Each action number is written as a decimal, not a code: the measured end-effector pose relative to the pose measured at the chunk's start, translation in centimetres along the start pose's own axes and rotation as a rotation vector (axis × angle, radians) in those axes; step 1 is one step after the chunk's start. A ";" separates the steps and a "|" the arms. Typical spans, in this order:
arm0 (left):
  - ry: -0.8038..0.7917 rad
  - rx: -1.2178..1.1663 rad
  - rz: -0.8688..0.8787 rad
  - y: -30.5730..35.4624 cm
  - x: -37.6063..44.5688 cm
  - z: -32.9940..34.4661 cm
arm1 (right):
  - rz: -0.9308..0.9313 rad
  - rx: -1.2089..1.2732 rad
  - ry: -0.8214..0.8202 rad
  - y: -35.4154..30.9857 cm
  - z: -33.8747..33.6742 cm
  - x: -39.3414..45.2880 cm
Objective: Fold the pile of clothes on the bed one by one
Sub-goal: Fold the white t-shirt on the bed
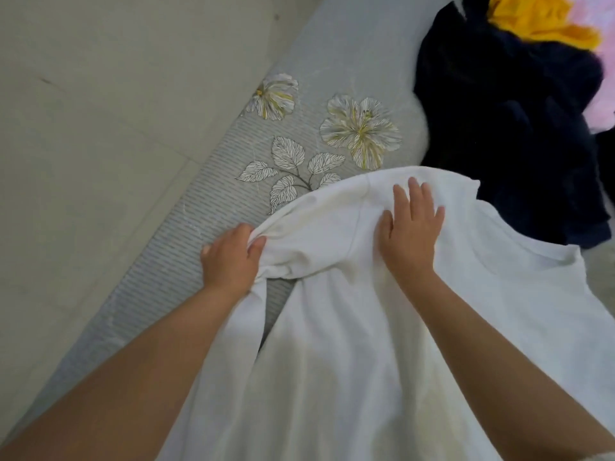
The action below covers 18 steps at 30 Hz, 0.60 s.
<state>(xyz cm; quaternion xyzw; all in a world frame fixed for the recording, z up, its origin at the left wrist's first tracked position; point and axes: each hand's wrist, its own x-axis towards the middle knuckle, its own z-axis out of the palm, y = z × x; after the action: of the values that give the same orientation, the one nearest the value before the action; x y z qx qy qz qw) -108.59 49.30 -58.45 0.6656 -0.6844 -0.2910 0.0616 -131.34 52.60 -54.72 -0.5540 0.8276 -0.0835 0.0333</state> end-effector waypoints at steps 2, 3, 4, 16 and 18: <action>0.007 -0.040 -0.003 0.1 -0.1 -0.2 | -0.066 0.041 0.001 -1.7 0.2 -5.1; 0.006 -0.093 -0.006 0.1 -0.2 -0.4 | -0.078 0.043 -0.014 -2.4 0.5 -7.8; -0.009 -0.172 -0.010 0.1 -0.4 -0.7 | -0.078 0.031 -0.041 -3.0 0.8 -10.3; -0.260 0.086 -0.060 -6.9 -15.5 -1.9 | 0.023 -0.016 -0.291 -3.7 4.1 -18.5; -0.151 0.031 -0.090 -7.3 -15.7 -2.8 | 0.036 0.001 -0.293 -4.2 3.7 -18.0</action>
<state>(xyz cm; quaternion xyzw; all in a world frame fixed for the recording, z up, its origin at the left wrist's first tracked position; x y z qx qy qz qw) -99.23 63.65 -54.85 0.6726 -0.6611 -0.3323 -0.0136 -120.10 67.30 -58.33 -0.5454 0.8236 -0.0018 0.1554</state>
